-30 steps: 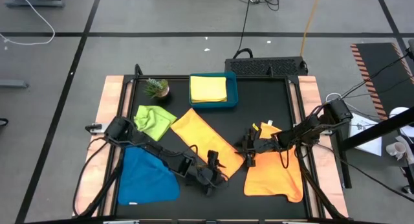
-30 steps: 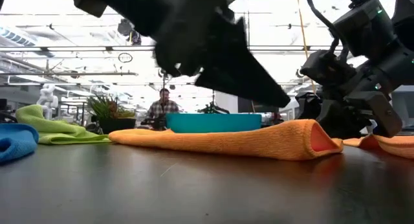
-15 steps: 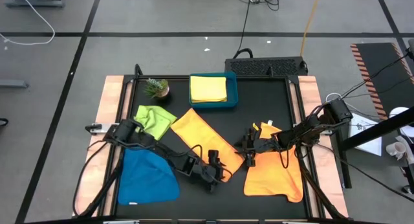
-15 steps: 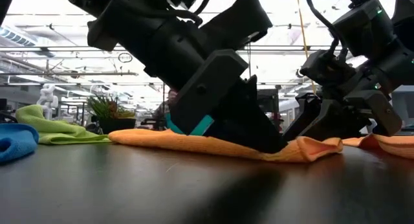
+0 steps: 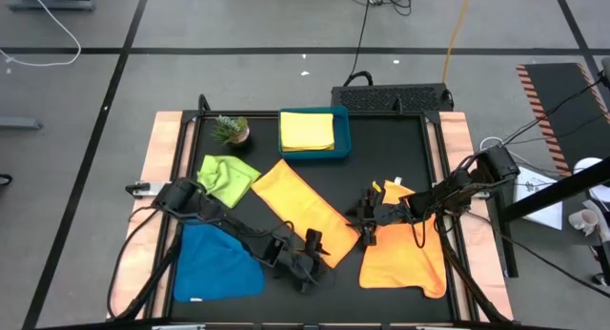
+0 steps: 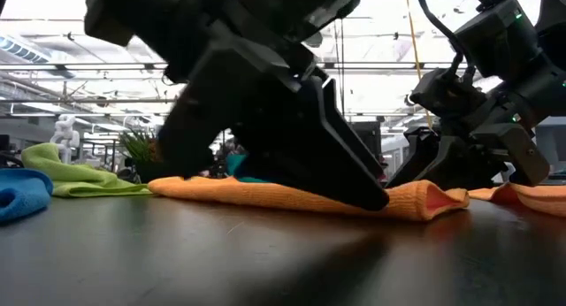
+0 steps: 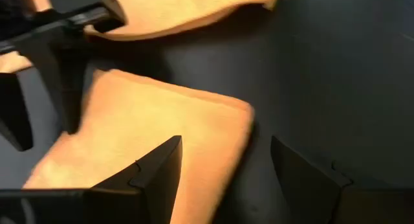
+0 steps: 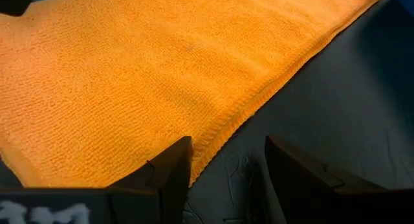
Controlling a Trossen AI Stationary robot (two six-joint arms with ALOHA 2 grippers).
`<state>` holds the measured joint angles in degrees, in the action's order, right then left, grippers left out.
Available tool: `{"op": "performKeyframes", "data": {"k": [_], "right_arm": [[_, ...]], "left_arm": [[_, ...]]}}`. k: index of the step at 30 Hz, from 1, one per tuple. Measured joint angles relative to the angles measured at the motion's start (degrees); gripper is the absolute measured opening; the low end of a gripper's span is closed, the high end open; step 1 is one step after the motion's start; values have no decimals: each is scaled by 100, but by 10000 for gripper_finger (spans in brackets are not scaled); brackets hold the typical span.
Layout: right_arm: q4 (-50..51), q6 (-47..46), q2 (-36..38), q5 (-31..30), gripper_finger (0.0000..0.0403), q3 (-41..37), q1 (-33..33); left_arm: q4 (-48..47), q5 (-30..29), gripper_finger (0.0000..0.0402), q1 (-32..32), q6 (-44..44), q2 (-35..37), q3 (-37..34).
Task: Fold microfiber towels
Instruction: Fold the top orange microfiber cloth
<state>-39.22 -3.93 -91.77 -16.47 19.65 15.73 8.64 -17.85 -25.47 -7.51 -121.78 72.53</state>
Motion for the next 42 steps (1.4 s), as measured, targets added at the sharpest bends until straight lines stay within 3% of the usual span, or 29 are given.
{"op": "performKeyframes", "data": {"k": [12, 22, 27, 42], "right_arm": [[2, -185, 0, -12, 189, -1, -18], [-52, -185, -3, -16, 189, -6, -41], [-85, -180, -4, -17, 189, -6, -95], [-86, -286, -2, -1, 189, -6, -118]], "left_arm": [[457, -219, 235, -170, -367, 0, 0], [759, -168, 148, -214, -602, -243, -9], [847, -111, 124, -197, -717, -289, -2], [911, -216, 128, -72, -726, -435, 0]]}}
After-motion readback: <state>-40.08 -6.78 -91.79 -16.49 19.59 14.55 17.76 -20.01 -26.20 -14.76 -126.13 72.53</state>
